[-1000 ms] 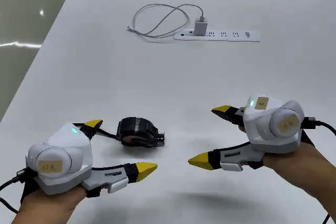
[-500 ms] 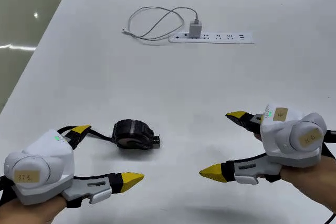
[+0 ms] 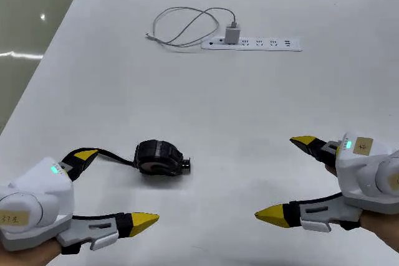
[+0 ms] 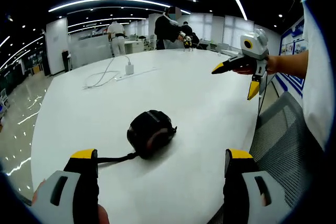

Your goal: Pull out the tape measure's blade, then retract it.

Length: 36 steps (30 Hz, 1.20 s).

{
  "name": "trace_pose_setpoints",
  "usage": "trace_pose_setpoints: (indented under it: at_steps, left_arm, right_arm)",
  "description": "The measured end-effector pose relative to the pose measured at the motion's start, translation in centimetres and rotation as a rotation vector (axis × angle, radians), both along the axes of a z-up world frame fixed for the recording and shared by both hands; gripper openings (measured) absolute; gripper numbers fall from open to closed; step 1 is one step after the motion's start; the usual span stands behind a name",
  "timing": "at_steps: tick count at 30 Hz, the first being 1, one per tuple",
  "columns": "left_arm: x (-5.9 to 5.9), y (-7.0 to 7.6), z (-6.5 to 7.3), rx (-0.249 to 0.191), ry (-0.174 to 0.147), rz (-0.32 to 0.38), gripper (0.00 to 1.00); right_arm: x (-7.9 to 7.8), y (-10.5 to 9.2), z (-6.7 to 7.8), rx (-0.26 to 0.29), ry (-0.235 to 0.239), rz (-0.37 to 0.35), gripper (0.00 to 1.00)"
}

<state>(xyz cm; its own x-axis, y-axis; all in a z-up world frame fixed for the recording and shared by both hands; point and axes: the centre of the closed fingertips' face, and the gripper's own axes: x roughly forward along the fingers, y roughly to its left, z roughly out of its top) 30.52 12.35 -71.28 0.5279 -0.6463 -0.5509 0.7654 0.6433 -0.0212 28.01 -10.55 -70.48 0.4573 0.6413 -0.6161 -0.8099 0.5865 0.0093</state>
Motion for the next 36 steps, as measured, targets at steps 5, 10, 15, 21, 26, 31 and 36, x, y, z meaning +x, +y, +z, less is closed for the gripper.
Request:
trace_pose_setpoints:
  at_steps: [5,10,15,21,26,31,36]
  left_arm:
    - [-0.5,0.4,-0.2,0.012,0.002,-0.019,0.99]
    - [-0.8,0.8,-0.2,0.019,0.007,-0.04,0.99]
    - [-1.1,1.3,-0.2,0.028,0.013,-0.059,0.99]
    - [-1.6,1.6,-0.3,0.029,0.035,-0.067,0.99]
    - [-1.8,1.9,-0.4,0.044,0.041,-0.074,0.99]
    - [-2.1,2.3,-0.6,0.061,0.048,-0.087,0.99]
    - [-2.6,2.7,-0.8,0.08,0.059,-0.109,0.99]
  right_arm:
    - [-0.6,-0.6,0.1,0.009,0.004,-0.006,0.97]
    - [-1.2,-1.2,0.3,0.017,0.007,-0.013,0.99]
    - [-1.9,-2.1,0.1,0.014,0.014,-0.022,0.99]
    - [-2.8,-2.6,-0.3,0.003,0.034,-0.024,0.99]
    - [-3.3,-3.3,-0.5,-0.005,0.042,-0.033,0.99]
    - [-3.9,-4.3,-0.7,-0.016,0.053,-0.046,0.99]
    - [-4.4,-5.2,-0.9,-0.023,0.062,-0.059,0.99]
